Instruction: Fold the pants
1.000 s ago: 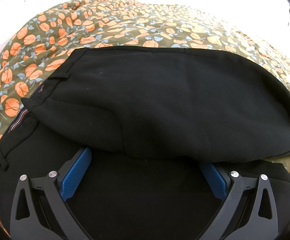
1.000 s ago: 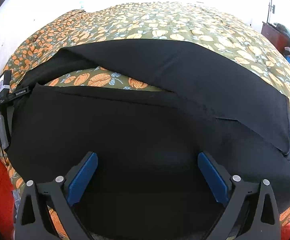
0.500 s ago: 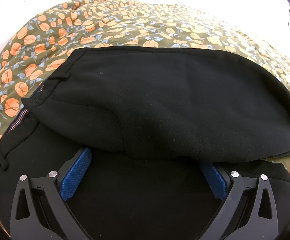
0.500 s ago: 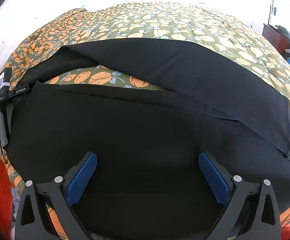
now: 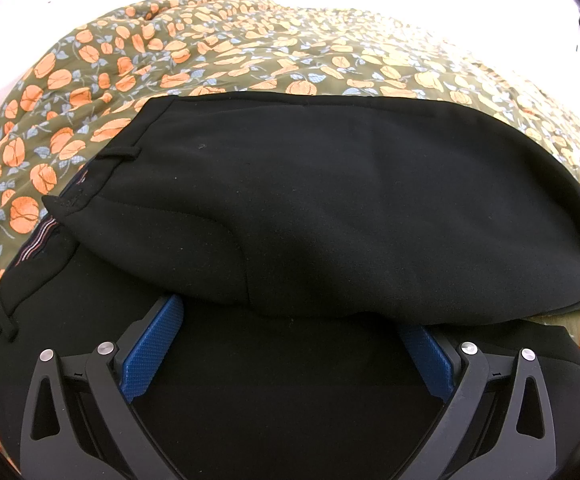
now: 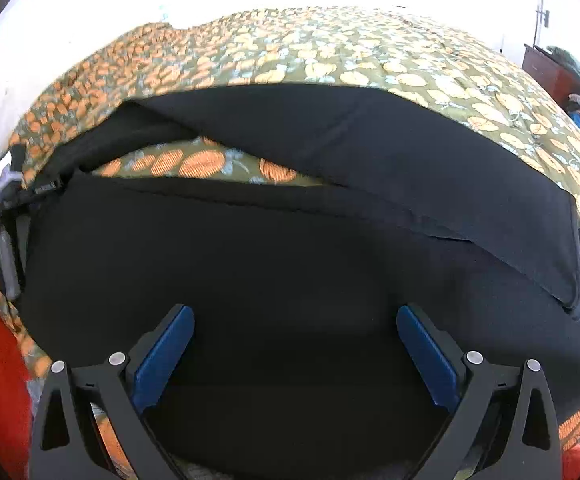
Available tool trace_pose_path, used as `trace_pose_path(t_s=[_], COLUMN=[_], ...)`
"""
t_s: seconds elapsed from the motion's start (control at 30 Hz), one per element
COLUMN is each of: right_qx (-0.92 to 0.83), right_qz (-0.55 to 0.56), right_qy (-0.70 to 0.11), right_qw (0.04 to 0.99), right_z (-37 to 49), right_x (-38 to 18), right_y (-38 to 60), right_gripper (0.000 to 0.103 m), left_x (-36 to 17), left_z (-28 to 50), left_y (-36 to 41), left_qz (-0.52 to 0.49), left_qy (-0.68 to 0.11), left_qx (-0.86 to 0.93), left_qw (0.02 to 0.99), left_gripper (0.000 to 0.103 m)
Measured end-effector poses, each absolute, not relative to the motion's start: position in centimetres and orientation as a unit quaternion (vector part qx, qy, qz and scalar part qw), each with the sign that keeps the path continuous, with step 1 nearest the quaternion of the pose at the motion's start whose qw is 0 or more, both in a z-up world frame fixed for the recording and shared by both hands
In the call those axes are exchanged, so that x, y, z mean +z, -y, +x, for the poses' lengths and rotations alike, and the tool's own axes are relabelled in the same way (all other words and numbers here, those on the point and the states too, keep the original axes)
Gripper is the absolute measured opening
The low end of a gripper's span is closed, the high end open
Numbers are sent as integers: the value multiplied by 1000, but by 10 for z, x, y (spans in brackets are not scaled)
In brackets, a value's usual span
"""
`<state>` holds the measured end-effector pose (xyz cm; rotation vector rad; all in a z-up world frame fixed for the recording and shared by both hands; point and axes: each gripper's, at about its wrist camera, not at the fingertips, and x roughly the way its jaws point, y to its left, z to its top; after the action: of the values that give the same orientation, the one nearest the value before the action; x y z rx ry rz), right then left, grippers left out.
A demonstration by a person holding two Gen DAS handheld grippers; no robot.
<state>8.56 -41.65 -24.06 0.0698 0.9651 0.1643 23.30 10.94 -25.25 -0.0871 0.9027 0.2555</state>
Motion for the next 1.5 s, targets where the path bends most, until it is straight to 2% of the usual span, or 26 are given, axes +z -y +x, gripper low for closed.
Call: trace_pose_path(t_s=[0.23, 0.4, 0.5, 0.6, 0.67, 0.8, 0.9, 0.93, 0.97, 1.0, 1.07, 1.2, 1.3, 1.37, 1.5], right_qx=[80, 71, 65, 87, 68, -1, -37, -62, -80, -102, -117, -66, -11, 21, 88], right_qz=[148, 297, 335, 351, 370, 442, 498, 512, 515, 512, 498, 406, 357, 341, 310], right_qy=[-412, -379, -393, -408, -421, -381, -366, -367, -372, -378, -383, -367, -325, -299, -263], right_qw=[896, 874, 854, 838, 825, 812, 785, 774, 768, 764, 769, 834, 876, 891, 909], right_z=[62, 53, 60, 73, 85, 89, 90, 92, 92, 93, 94, 104, 104, 104, 91], right_x=[-208, -206, -212, -218, -228, -236, -246, -251, -254, -257, -254, -199, -139, -107, -58], right_y=[459, 513, 524, 523, 530, 570, 590, 595, 598, 600, 599, 581, 573, 570, 558], right_gripper=[100, 100, 88, 85, 79, 75, 55, 40, 22, 14, 6, 5, 5, 5, 5], left_x=[-253, -253, -252, -252, -252, -252, -252, -252, -252, -253, -253, -247, -228, -200, -159], left_z=[233, 233, 233, 233, 234, 233, 233, 232, 232, 232, 233, 242, 243, 238, 262], left_y=[-110, -110, -110, -109, -109, -110, -110, -110, -110, -110, -111, -116, -125, -129, -122], left_qz=[-42, -42, -42, -42, -42, -42, -40, -41, -42, -43, -42, -70, -155, -237, -315], left_qy=[-435, -435, -435, -435, -435, -435, -435, -435, -434, -434, -435, -509, -560, -536, -492], left_qx=[123, 123, 123, 123, 123, 123, 124, 124, 123, 123, 124, 138, 82, -3, -102], left_qw=[891, 891, 891, 891, 891, 891, 891, 891, 891, 891, 891, 847, 810, 810, 805], left_gripper=[103, 103, 103, 103, 103, 103, 103, 103, 103, 103, 103, 103, 102, 102, 102])
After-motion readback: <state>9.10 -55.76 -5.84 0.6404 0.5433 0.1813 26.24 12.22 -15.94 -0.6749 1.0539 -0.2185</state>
